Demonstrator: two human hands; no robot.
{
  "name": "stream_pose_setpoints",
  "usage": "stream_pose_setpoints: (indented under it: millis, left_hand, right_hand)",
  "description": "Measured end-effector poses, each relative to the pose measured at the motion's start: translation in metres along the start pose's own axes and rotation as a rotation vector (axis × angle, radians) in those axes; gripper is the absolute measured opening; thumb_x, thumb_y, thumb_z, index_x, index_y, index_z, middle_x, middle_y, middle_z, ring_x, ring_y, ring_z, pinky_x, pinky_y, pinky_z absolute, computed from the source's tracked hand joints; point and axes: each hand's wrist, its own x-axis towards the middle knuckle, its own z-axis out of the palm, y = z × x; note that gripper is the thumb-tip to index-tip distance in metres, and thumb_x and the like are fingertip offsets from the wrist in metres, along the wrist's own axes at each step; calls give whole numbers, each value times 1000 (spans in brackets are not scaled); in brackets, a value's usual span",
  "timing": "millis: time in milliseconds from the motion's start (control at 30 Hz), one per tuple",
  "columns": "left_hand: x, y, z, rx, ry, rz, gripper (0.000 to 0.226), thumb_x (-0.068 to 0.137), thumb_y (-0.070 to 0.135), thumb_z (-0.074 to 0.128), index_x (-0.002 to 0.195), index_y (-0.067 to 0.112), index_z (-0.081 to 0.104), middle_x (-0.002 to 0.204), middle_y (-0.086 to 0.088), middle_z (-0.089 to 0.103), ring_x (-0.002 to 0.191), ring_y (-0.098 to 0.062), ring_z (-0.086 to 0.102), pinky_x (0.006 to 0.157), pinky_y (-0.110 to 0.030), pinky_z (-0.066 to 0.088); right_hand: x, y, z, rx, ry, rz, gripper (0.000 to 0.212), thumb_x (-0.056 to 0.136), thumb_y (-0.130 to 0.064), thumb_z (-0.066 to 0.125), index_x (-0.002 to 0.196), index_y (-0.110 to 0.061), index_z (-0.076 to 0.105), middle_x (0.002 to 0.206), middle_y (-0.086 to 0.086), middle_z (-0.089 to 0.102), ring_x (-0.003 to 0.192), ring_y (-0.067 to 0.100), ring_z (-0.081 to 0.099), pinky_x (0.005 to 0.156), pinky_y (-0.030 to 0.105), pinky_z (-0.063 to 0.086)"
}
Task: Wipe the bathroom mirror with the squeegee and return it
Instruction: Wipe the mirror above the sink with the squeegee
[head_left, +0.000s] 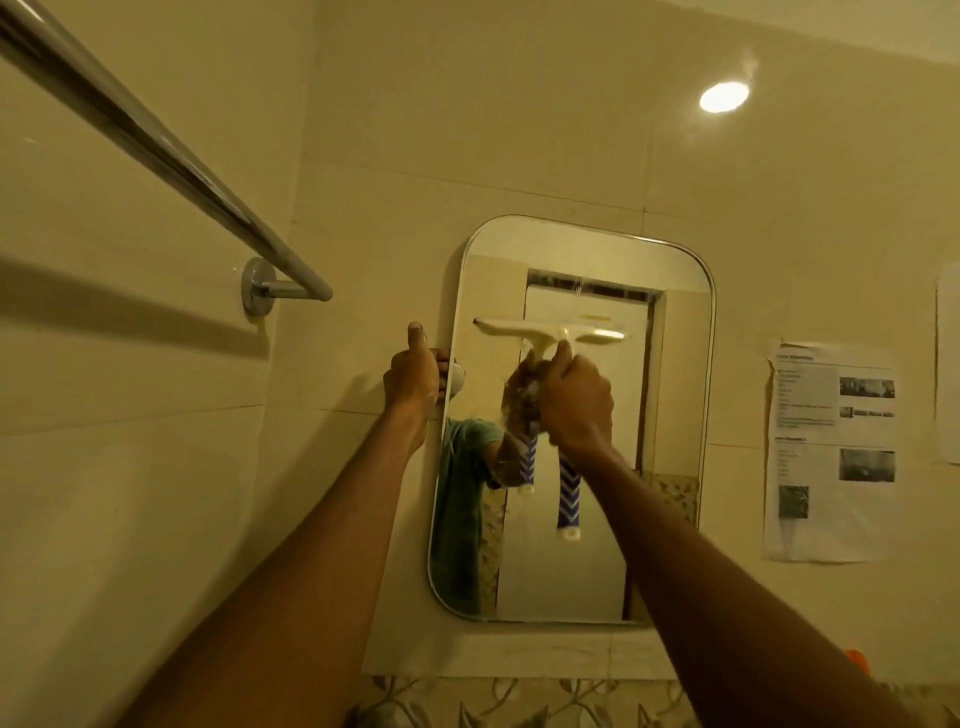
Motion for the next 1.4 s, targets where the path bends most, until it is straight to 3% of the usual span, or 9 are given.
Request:
stream_pose_setpoints:
  millis: [200, 333, 533, 733, 867, 967, 1133, 1400]
  left_hand:
    - [1, -1, 0, -23, -13, -7, 74, 96, 63, 16, 93, 12, 69, 100, -14, 72, 96, -32, 68, 93, -47, 54]
    - [2, -4, -2, -20, -35, 20, 73, 94, 66, 18, 86, 14, 69, 93, -15, 73, 93, -32, 69, 91, -49, 54]
    - [0, -7, -1, 27, 1, 75, 67, 97, 60, 18, 78, 19, 67, 89, -15, 74, 89, -33, 70, 89, -50, 55]
    - [-7, -16, -3, 173, 62, 138, 72, 96, 62, 20, 99, 9, 68, 101, -16, 71, 95, -31, 67, 91, -47, 54]
    - [-12, -27, -7, 252, 58, 149, 65, 98, 59, 21, 77, 14, 63, 93, -17, 71, 88, -32, 67, 88, -48, 55]
    - [-14, -33, -9, 251, 67, 161, 62, 98, 59, 22, 69, 19, 61, 90, -15, 72, 86, -31, 68, 86, -48, 55]
    - [-23, -48, -11, 331, 108, 192, 54, 99, 53, 30, 64, 22, 57, 87, -15, 72, 85, -31, 68, 86, -47, 56]
    - [-39, -58, -15, 360, 97, 181, 50, 100, 48, 34, 68, 19, 59, 85, -16, 71, 81, -31, 68, 81, -51, 57]
  right_hand:
    - [40, -13, -9, -65, 50, -62, 45, 106, -42, 25, 73, -24, 51, 67, -1, 59, 58, 12, 60, 54, 26, 52]
    - [-3, 17, 5, -9, -5, 33, 47, 105, -42, 28, 86, -14, 61, 68, -2, 63, 57, 9, 63, 49, 23, 49]
    - [-71, 58, 13, -54, -37, 62, 43, 104, -42, 27, 81, -18, 56, 67, -6, 58, 56, 8, 58, 46, 13, 38]
    - [-20, 24, -4, -8, 13, -32, 41, 105, -39, 29, 72, -28, 52, 61, -8, 57, 48, -1, 59, 43, 12, 40]
    - [-37, 38, 8, -9, 6, 29, 44, 105, -42, 27, 78, -24, 56, 66, -6, 61, 54, 6, 60, 49, 18, 43]
    - [-80, 64, 19, -4, -8, 85, 40, 103, -42, 31, 81, -21, 56, 66, -5, 60, 54, 5, 58, 46, 13, 41]
    - [-129, 83, 25, -16, -16, 117, 35, 102, -40, 33, 84, -20, 56, 68, -6, 57, 57, 7, 55, 47, 12, 37]
    - [-70, 53, 14, -45, 20, 36, 44, 104, -43, 28, 84, -16, 58, 67, -6, 57, 56, 5, 56, 46, 14, 36]
